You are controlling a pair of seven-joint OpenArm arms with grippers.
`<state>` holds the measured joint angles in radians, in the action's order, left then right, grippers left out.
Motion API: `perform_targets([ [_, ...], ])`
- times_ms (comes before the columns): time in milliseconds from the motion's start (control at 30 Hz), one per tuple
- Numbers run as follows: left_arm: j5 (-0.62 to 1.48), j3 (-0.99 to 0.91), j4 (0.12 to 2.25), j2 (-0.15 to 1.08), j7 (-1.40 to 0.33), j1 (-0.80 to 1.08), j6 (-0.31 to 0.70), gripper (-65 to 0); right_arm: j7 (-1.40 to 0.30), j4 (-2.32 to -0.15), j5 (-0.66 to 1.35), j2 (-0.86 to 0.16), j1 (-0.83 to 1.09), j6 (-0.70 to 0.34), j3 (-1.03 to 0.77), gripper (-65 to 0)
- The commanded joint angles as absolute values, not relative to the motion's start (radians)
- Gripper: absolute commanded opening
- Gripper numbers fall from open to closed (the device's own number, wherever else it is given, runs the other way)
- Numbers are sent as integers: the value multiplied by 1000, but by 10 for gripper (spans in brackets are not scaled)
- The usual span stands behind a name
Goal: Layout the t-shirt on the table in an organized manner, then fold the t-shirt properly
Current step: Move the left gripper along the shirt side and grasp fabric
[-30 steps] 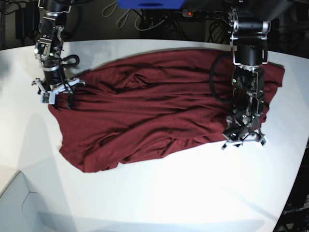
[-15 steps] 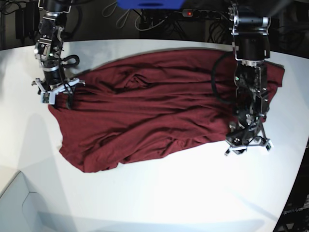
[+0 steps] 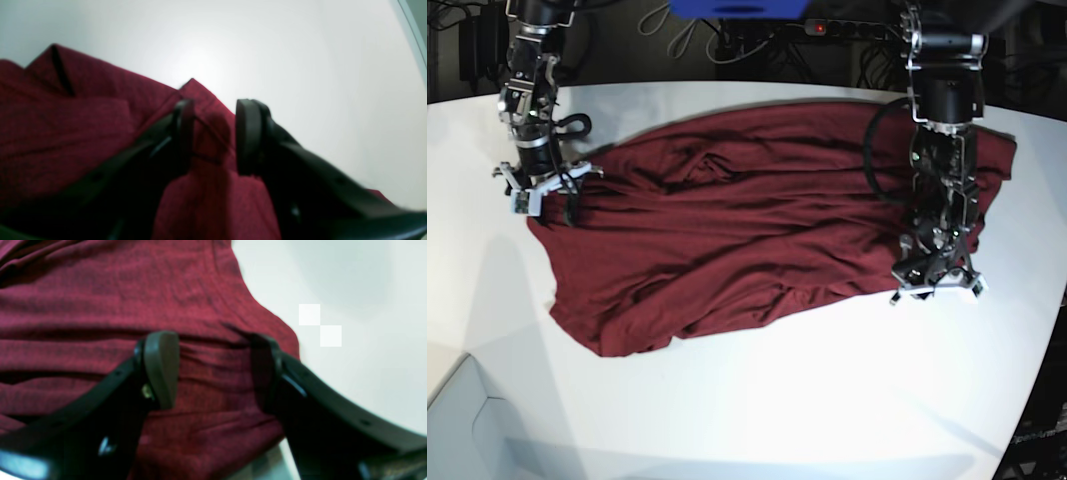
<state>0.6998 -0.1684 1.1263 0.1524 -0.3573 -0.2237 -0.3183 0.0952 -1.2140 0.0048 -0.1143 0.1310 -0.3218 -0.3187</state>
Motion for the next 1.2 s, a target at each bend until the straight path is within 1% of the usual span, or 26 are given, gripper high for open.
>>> perform_targets([
  [0, 699, -170, 1139, 162, -337, -246, -314, -447, 74, -1218, 2, -122, 130, -318, -321, -310],
  [300, 699, -170, 1058, 162, -337, -246, -314, -453, 76, -1216, 2, -122, 130, -318, -321, -310],
  [333, 699, -170, 1052, 162, -337, -246, -314, -466, 76, -1216, 2, -122, 130, -318, -321, -310],
  [400, 699, -170, 1040, 162, -337, -246, -314, -521, 76, -1216, 2, -122, 130, -318, -321, -310],
  [500, 699, -170, 1038, 162, -337, -246, -314, -650, 76, -1216, 2, -122, 130, -318, -321, -310],
  [600, 699, -170, 1038, 163, -338, -248, -314, -642, 76, -1216, 2, -122, 130, -318, -321, -310],
  [700, 699, -170, 1044, 163, -338, -252, -326, -650, 76, -1216, 2, -122, 130, -318, -321, -310],
  [800, 700, -170, 1049, 163, -337, -268, -409, -650, 74, -1216, 1, -122, 130, -318, -321, -310],
  [867, 700, -170, 1063, 163, -337, -291, -440, -650, 74, -1218, 1, -122, 130, -318, -321, -310],
  [1033, 700, -170, 1115, 163, -338, -321, -446, -650, 71, -1221, 1, -122, 130, -318, -323, -310],
  [1167, 700, -170, 1115, 163, -340, -366, -446, -650, 71, -1221, 1, -122, 130, -318, -323, -310],
])
